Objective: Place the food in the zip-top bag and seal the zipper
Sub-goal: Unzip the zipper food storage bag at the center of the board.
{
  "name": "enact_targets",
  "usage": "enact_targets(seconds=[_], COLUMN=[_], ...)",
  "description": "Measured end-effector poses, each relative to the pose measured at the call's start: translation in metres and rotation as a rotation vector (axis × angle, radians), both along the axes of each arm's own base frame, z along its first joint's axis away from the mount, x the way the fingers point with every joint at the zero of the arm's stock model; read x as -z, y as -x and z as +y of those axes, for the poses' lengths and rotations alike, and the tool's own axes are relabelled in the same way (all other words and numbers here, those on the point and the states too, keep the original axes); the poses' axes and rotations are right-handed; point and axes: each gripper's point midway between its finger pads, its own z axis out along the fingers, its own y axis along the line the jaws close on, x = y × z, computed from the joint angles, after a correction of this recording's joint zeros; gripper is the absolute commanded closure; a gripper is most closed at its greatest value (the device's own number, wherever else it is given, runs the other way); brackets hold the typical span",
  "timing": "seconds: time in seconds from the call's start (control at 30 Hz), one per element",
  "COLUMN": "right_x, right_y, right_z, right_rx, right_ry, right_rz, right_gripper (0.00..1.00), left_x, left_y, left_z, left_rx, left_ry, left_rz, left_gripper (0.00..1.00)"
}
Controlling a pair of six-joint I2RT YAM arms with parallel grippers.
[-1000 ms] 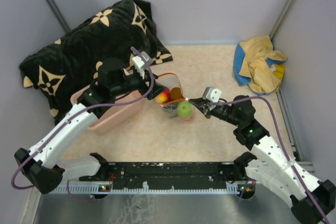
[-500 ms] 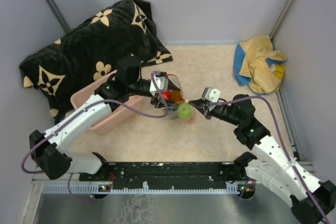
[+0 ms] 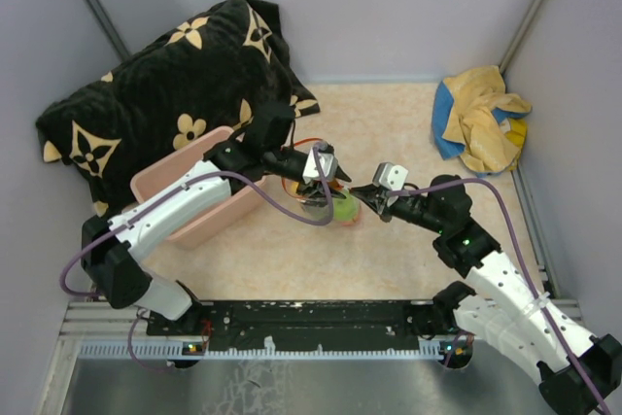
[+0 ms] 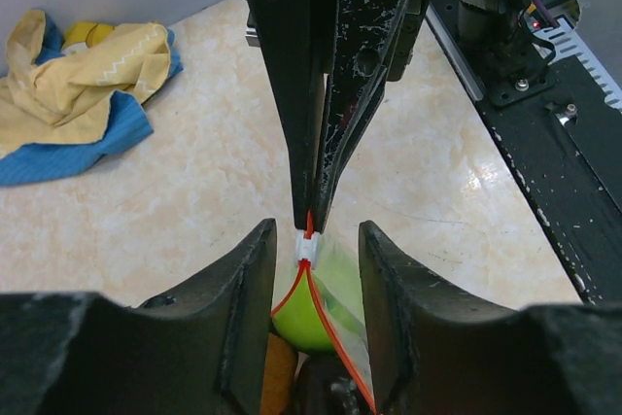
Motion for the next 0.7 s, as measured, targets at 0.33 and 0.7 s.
enact_targets(seconds=[0.33,0.7], right_x=[0.002,0.003], right_y=[0.0,0.001], right_z=[0.0,-0.003], right_rx=[-0.001,0.007], right_ry=[0.009,0.023], right_rz=[0.002,0.009], right_gripper=[1.0,1.0], left_x=[0.014,0.017], left_y=[0.0,-0.008], left_z=[-0.002,-0.003], left_rx=[0.005,-0.029], left_ry=[-0.061,-0.09], left_rz=[0.0,-0.021], left_gripper=[0.72,0.91])
